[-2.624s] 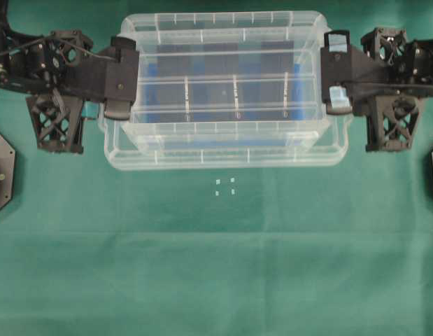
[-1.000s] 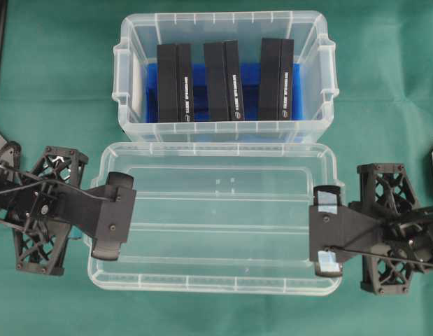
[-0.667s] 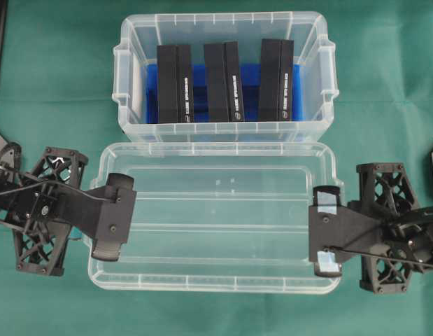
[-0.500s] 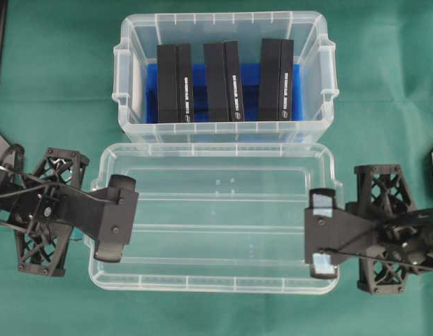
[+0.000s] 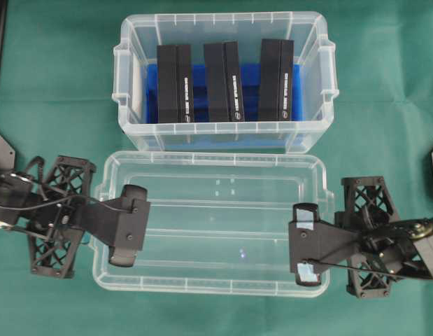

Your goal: Clamp the lid of the box with both arms, then lift and open it.

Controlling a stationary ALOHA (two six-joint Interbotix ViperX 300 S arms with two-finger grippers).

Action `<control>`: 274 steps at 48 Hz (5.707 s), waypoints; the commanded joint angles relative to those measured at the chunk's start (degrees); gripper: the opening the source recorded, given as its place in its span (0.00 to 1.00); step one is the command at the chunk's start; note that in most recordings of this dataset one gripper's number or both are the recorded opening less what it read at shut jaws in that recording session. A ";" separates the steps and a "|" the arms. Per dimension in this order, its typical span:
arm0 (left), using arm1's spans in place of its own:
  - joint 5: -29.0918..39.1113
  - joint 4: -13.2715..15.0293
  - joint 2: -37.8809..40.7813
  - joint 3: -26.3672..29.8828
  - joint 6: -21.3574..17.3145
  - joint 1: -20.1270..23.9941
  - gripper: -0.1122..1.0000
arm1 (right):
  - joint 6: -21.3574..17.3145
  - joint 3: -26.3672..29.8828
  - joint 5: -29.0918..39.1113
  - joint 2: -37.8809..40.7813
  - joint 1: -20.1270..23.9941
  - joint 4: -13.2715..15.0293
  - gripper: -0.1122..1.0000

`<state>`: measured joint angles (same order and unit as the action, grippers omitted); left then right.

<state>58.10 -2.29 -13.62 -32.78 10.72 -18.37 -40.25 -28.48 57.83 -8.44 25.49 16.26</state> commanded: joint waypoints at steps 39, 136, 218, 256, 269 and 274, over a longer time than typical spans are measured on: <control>-29.00 -2.02 7.82 -12.04 2.81 3.25 0.10 | -3.16 -15.29 -23.55 4.04 -3.69 5.63 0.09; -5.36 -0.53 -14.50 -6.42 8.53 -11.60 0.10 | -2.64 -3.34 -9.32 -8.88 4.13 -1.05 0.09; -43.51 0.44 -25.31 -9.67 -23.29 29.97 0.10 | 7.73 -15.03 -43.24 -25.84 -37.44 20.21 0.09; -49.48 1.49 -26.19 -15.38 -21.62 28.65 0.10 | 7.56 -18.81 -51.59 -26.10 -39.38 19.78 0.09; -49.13 1.58 -28.21 -16.35 -16.79 24.52 0.10 | 7.29 -19.07 -51.50 -26.37 -33.13 16.79 0.09; -49.04 1.58 -29.27 -16.79 -15.91 23.38 0.10 | 7.03 -19.16 -51.42 -26.37 -30.85 16.44 0.09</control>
<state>9.40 -0.79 -42.19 -50.10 -5.36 5.89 -32.96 -48.25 6.59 -34.37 -6.68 33.05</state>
